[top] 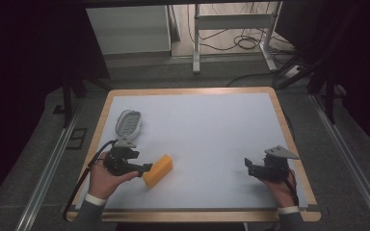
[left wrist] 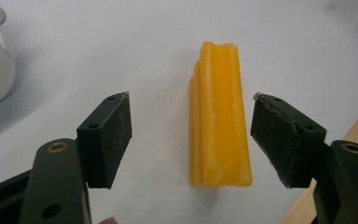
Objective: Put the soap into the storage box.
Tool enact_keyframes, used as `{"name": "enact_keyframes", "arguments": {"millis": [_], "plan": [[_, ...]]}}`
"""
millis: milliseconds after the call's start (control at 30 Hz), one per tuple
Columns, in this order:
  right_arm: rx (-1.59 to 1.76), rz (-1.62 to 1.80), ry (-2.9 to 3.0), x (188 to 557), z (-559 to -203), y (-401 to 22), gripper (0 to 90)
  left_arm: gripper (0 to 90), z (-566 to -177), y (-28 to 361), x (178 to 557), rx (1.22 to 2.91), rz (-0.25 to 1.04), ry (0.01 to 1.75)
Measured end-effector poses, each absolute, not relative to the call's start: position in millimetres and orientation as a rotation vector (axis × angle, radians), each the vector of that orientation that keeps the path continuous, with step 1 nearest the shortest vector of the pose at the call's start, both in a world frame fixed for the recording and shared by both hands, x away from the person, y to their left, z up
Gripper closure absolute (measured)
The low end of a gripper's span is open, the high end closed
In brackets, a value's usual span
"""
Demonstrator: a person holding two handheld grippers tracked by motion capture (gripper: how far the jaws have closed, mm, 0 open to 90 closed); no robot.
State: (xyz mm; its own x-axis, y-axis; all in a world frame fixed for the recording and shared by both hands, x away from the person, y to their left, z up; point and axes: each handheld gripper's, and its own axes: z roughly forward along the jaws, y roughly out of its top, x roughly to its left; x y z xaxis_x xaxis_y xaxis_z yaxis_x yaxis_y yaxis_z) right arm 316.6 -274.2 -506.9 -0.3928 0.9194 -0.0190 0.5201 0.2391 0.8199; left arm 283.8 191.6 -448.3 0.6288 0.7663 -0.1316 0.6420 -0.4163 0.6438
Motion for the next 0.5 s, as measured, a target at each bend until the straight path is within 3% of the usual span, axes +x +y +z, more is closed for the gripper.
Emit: {"name": "enact_keyframes", "arguments": {"millis": [500], "plan": [[1.32,1.018,2.009,317,-509,-274,10.4,29.4,-465,170,288,2.247,0.182,1.093]]}}
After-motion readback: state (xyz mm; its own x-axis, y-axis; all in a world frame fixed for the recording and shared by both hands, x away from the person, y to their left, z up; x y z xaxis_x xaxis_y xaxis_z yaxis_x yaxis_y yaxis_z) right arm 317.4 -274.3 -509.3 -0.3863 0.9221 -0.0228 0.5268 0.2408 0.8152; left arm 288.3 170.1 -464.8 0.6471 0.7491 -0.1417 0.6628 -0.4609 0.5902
